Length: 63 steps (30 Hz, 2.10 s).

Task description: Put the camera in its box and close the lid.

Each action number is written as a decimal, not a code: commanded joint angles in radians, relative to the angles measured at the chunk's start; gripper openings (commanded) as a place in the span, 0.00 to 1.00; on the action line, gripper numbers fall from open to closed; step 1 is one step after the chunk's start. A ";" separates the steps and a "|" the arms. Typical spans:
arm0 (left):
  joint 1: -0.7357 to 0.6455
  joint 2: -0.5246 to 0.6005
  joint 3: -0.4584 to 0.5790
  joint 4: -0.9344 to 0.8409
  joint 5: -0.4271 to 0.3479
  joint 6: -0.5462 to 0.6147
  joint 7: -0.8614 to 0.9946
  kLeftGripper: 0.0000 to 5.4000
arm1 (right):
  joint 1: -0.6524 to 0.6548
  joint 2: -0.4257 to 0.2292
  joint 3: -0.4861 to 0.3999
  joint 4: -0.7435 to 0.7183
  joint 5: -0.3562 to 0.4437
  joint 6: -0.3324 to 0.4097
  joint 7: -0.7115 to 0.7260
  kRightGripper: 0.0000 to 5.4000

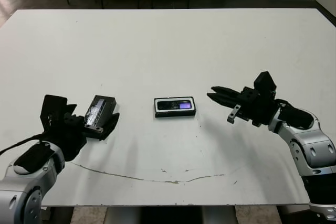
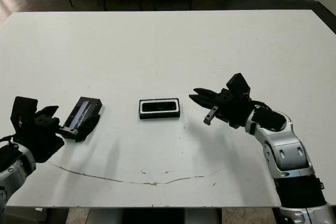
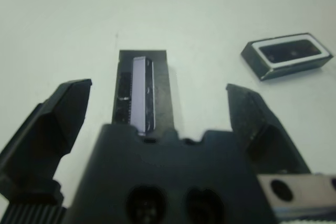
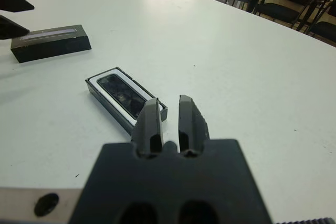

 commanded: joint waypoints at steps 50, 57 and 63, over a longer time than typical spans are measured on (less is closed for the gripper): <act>0.079 -0.062 -0.014 0.080 -0.048 -0.052 0.093 0.24 | 0.008 -0.029 -0.002 0.020 -0.003 0.033 0.042 0.00; 0.055 -0.007 -0.008 0.042 -0.054 -0.182 0.027 0.24 | 0.006 -0.024 -0.002 0.032 -0.008 0.012 0.042 0.00; -0.065 0.129 -0.038 0.133 0.003 -0.366 -0.085 0.24 | 0.004 -0.019 -0.019 0.029 0.005 0.028 0.030 0.00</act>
